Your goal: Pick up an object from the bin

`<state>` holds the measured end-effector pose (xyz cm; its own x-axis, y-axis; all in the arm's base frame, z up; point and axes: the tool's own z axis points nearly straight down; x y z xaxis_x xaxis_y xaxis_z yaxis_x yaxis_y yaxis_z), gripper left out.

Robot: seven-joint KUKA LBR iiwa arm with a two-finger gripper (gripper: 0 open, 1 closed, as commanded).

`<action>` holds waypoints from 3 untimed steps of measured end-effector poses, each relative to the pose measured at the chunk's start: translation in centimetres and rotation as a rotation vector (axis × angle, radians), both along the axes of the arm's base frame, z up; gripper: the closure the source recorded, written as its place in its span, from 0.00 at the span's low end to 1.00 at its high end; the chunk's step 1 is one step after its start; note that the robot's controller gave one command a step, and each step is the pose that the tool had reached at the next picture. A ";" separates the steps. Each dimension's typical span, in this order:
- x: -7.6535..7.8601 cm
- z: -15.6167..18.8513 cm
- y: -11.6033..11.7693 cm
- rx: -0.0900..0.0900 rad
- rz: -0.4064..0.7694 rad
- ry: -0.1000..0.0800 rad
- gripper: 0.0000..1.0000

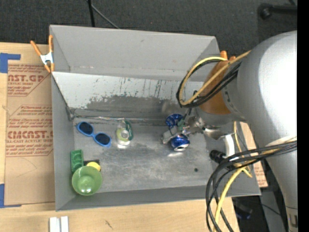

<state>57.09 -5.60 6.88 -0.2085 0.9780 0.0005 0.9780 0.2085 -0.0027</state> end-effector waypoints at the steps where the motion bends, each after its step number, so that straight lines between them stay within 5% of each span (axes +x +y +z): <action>1: -1.3 0.0 4.1 0.001 0.038 0.001 0.00; 2: -1.3 0.0 3.9 -0.001 0.034 0.000 1.00; 3: -1.2 5.8 3.9 -0.001 0.036 -0.006 1.00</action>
Offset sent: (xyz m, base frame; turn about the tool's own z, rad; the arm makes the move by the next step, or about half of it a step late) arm -0.0124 0.0382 0.0012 -0.0320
